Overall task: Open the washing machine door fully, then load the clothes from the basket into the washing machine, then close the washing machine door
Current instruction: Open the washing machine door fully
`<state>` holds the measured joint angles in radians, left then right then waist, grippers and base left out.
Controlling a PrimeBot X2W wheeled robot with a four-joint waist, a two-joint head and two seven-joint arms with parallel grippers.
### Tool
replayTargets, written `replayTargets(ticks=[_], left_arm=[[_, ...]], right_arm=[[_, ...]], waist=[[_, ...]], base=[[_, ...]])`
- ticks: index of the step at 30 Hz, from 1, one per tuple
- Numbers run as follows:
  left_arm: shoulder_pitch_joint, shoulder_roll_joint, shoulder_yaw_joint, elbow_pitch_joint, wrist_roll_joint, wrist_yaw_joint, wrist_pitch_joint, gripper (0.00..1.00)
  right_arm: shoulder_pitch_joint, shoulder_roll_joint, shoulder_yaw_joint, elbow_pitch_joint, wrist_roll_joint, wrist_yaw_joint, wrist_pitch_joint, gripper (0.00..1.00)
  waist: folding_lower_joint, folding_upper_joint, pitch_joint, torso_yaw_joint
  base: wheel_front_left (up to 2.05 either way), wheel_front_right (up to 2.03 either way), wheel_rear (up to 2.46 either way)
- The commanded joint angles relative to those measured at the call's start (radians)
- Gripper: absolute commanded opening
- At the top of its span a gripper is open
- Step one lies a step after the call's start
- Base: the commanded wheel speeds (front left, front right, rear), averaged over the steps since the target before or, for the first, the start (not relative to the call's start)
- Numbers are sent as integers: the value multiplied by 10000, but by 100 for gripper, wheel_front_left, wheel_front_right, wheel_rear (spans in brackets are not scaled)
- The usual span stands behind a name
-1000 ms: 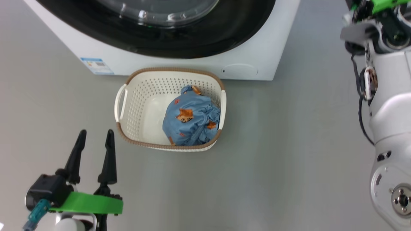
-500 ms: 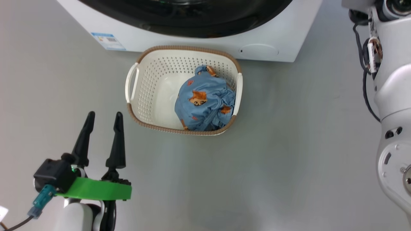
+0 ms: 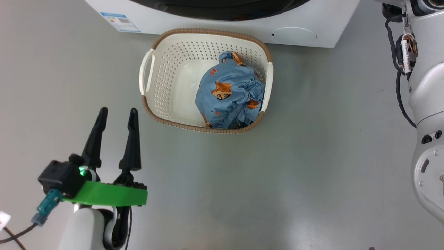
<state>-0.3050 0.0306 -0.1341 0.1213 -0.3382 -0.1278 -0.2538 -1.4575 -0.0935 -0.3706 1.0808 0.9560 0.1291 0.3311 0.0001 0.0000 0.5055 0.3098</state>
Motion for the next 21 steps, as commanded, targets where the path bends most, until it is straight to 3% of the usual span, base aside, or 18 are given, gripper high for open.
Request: replayTargets(ticks=[1,21], left_arm=[[-217,231,285,-231,-43,-29,-80,100],[-543,199,148,-172,-294,-29,-80,100]], right_arm=[[-447,309,15,-210,-139,16,-24,0],[-905,285,-264,199,-434,16,273,0]], waist=[[-1,0,68,45],[-1,0,456,396]], base=[[0,0,0],[0,0,0]])
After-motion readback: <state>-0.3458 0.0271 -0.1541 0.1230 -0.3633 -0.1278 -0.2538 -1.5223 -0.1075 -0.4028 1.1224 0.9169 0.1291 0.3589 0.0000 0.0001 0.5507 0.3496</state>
